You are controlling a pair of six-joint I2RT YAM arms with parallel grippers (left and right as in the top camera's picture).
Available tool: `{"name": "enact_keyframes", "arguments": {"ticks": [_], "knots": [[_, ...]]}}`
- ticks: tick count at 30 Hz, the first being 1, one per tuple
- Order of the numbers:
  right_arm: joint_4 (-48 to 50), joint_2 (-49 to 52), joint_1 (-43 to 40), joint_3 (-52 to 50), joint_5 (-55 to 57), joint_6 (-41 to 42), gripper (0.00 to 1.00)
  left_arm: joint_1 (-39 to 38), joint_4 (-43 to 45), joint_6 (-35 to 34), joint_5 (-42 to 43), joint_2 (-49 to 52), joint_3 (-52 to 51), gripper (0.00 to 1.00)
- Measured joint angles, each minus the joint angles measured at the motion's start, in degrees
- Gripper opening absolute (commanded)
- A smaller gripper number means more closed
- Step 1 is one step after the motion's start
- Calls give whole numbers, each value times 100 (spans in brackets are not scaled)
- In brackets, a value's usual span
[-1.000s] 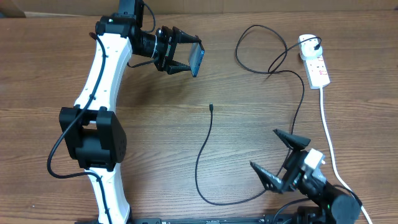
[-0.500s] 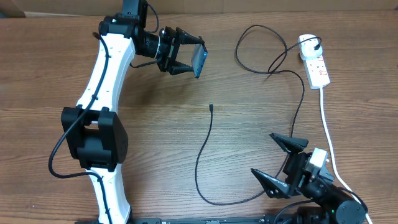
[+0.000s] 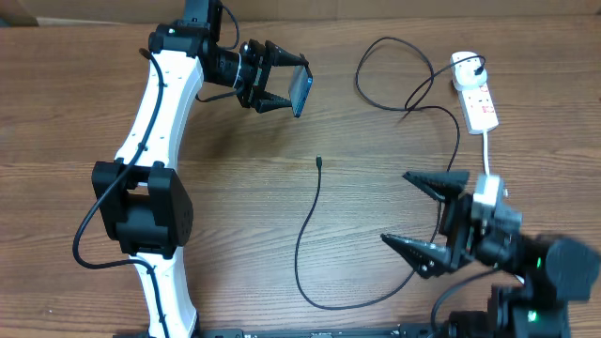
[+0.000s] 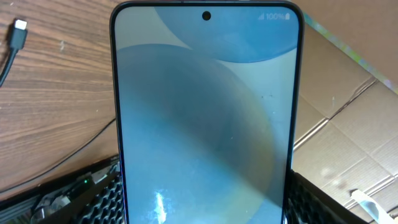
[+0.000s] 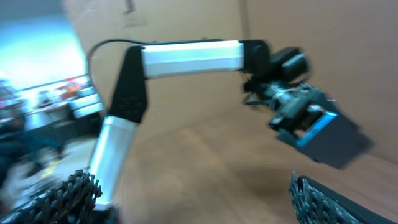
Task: Plug charger to phone and switch on socket
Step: 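Move the right gripper toward the phone held by the left gripper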
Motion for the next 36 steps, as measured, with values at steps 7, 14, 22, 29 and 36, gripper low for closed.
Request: {"name": "enact_keyframes", "arguments": {"ticks": [7, 14, 22, 29, 36], "knots": [[514, 1300, 0, 372, -1458, 673, 100, -2, 9, 0, 0, 0, 0, 67], [2249, 1871, 0, 378, -1486, 2111, 100, -2, 13, 0, 0, 0, 0, 67], [3093, 2577, 33, 1115, -1355, 3700, 100, -2, 13, 2, 2, 0, 0, 66], [3097, 3165, 203, 1609, -885, 3978, 100, -2, 11, 0, 2, 0, 0, 67], [3510, 3338, 387, 1611, 599, 4334, 100, -2, 11, 0, 0, 0, 0, 67]]}}
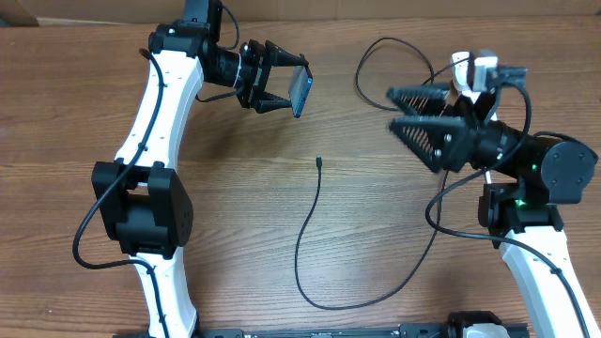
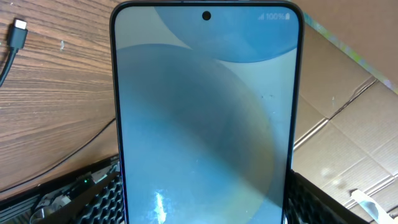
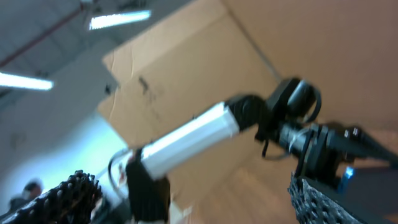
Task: Plug charger to phone and switch on socket
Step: 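Move the right gripper toward the phone held by the left gripper, then close the right gripper on the phone's edge beside the left gripper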
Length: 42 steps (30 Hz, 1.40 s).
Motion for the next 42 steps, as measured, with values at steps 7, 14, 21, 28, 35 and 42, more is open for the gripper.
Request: {"name": "enact_keyframes", "arguments": {"ticks": [7, 14, 21, 28, 35, 42], "knots": [[-1510, -17, 525, 208, 960, -680, 99, 0, 2, 2, 0, 0, 0, 67], [-6131, 55, 1016, 1416, 2804, -2483, 100, 0, 0, 17, -7, 0, 0, 66], [-8037, 356, 1805, 2601, 4970, -3036, 100, -26, 0, 17, -48, 0, 0, 66], [-7958, 1381, 2459, 2625, 5880, -2774, 100, -363, 0, -9, -225, 0, 0, 66], [-7713, 1661, 2846, 2625, 6050, -2621, 100, -675, 0, -136, -601, 0, 0, 66], [-7917, 1661, 2881, 2625, 6120, -2083, 98, -713, 0, -282, -940, 0, 0, 67]]}}
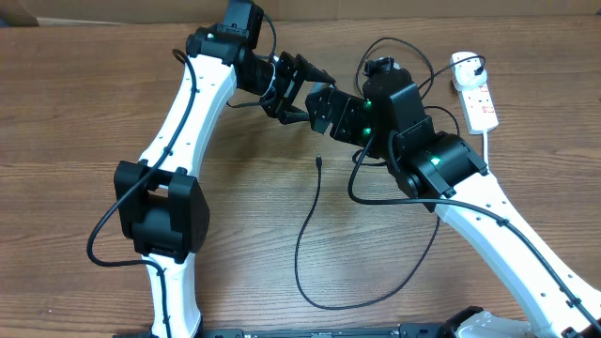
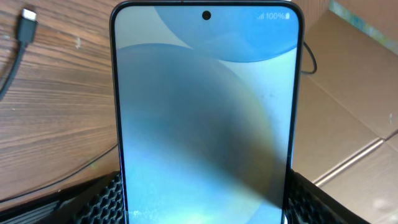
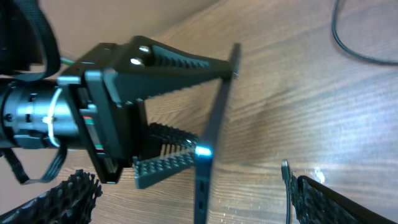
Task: Plug charger to phone and switch on socket
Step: 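Close the right gripper on the phone's edge beside the left gripper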
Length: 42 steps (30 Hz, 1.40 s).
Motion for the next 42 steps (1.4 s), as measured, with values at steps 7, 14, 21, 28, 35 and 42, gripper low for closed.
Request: {"name": "enact_keyframes", "arguments": {"ticks": [7, 14, 21, 28, 35, 42], "knots": [[-50, 363, 0, 0, 15, 361, 91, -11, 0, -9, -96, 0, 0, 66], [-81, 710, 0, 0, 26, 501, 77, -195, -2, -9, -376, 0, 0, 66], [-66, 710, -4, 0, 179, 501, 62, -291, -20, -9, -671, 0, 0, 66], [-63, 710, -17, 0, 304, 520, 50, -289, -17, -7, -925, 0, 0, 67], [20, 710, -20, 0, 186, 503, 49, -289, -17, -9, -953, 0, 0, 67], [37, 710, -28, 0, 39, 498, 39, -289, -20, -7, -855, 0, 0, 67]]}}
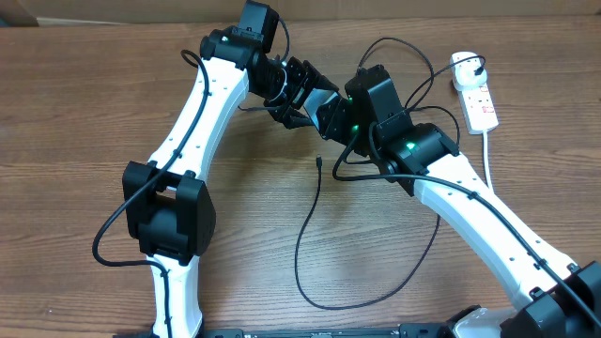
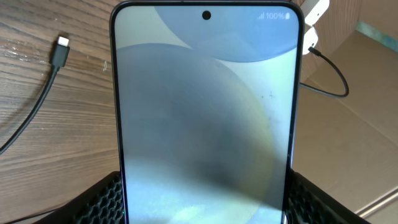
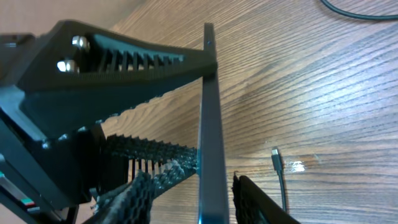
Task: Plug charger to phone and switch on socket
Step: 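Close the right gripper on the phone's edge beside the left gripper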
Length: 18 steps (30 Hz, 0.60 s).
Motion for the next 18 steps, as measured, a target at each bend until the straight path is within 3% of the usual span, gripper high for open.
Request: {"name": "enact_keyframes", "arguments": {"ticks": [18], "knots": [[0, 0, -22, 0, -90, 4, 19, 76, -44, 2, 59, 0, 0, 67]]}}
